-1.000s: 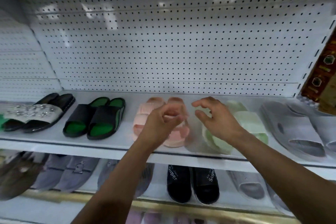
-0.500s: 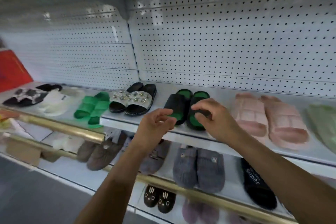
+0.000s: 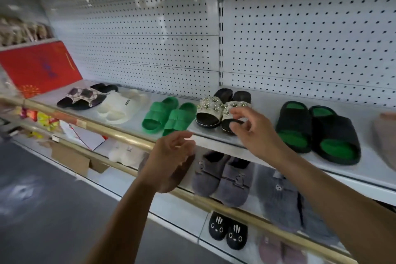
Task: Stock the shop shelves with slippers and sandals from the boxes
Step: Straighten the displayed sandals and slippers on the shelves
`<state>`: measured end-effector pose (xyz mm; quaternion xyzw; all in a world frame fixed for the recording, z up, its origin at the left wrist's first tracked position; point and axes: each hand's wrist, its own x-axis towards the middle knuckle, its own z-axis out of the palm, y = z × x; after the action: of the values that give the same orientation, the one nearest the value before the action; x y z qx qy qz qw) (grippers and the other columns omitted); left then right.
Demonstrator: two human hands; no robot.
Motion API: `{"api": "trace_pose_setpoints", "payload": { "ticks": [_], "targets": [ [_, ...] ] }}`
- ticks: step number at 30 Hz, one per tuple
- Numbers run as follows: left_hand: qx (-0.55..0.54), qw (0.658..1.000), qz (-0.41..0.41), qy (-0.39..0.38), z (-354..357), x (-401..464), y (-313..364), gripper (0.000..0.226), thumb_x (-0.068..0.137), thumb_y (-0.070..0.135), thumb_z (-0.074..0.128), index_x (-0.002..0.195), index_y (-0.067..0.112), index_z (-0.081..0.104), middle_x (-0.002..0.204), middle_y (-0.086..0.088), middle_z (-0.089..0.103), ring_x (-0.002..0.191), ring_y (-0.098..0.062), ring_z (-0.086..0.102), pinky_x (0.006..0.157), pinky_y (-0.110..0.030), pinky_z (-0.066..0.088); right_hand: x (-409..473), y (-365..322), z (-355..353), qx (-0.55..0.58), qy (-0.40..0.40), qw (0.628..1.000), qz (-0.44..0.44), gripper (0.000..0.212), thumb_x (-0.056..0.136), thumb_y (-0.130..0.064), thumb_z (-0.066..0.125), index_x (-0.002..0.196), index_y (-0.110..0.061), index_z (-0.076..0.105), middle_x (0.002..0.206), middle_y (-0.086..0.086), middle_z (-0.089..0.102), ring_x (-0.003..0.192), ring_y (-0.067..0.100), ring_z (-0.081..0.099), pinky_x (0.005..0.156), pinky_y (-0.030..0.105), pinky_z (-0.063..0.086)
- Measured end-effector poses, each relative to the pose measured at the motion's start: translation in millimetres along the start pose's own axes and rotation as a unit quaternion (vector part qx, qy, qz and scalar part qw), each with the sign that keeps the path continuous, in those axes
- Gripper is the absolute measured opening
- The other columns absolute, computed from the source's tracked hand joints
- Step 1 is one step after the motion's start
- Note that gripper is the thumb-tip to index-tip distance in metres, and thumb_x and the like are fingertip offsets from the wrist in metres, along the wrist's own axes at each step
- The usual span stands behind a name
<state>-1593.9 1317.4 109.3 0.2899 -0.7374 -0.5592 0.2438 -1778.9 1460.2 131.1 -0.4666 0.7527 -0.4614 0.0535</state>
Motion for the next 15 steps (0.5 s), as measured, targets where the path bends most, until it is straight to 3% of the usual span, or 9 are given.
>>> {"api": "trace_pose_setpoints", "payload": {
  "ticks": [2,8,12,15],
  "targets": [
    [0.014,1.000,0.001,-0.010,-18.9,16.0,-7.7,0.017,0.090,0.017,0.068,0.105,0.022,0.067,0.092,-0.009,0.074,0.091,-0.034,0.069,0.084,-0.049,0.055,20.8,-6.9,22.3,-0.001,-0.015,1.000,-0.010,0.033,0.093,-0.029,0.056,0.126,-0.031,0.054,0.119,-0.015,0.056,0.069,-0.002,0.054,0.071,0.030,0.048],
    [0.065,0.997,0.031,-0.020,-73.8,86.0,-18.7,0.018,0.089,0.022,0.068,0.107,0.025,0.067,0.090,0.000,0.074,0.081,-0.014,0.071,0.074,-0.028,0.056,87.3,-26.0,89.3,-0.034,-0.066,0.997,-0.027,0.031,0.093,-0.027,0.057,0.124,-0.026,0.056,0.117,-0.008,0.059,0.099,0.006,0.058,0.090,0.034,0.049],
    [0.065,0.997,0.032,-0.031,-99.2,126.1,-25.2,0.018,0.089,0.016,0.068,0.107,0.017,0.067,0.088,-0.003,0.074,0.075,-0.011,0.068,0.068,-0.021,0.051,128.2,-35.6,126.6,-0.052,-0.115,0.991,-0.033,0.032,0.093,-0.026,0.059,0.125,-0.023,0.057,0.123,-0.006,0.058,0.107,0.006,0.053,0.090,0.023,0.042],
    [0.067,0.996,0.047,-0.020,-121.2,154.3,-32.3,0.015,0.089,0.017,0.069,0.102,0.023,0.067,0.094,-0.004,0.074,0.078,-0.010,0.067,0.070,-0.024,0.053,152.9,-38.1,141.8,-0.062,-0.129,0.989,-0.027,0.034,0.093,-0.028,0.060,0.126,-0.023,0.056,0.124,-0.008,0.057,0.110,0.005,0.052,0.088,0.021,0.038]
  ]
}}
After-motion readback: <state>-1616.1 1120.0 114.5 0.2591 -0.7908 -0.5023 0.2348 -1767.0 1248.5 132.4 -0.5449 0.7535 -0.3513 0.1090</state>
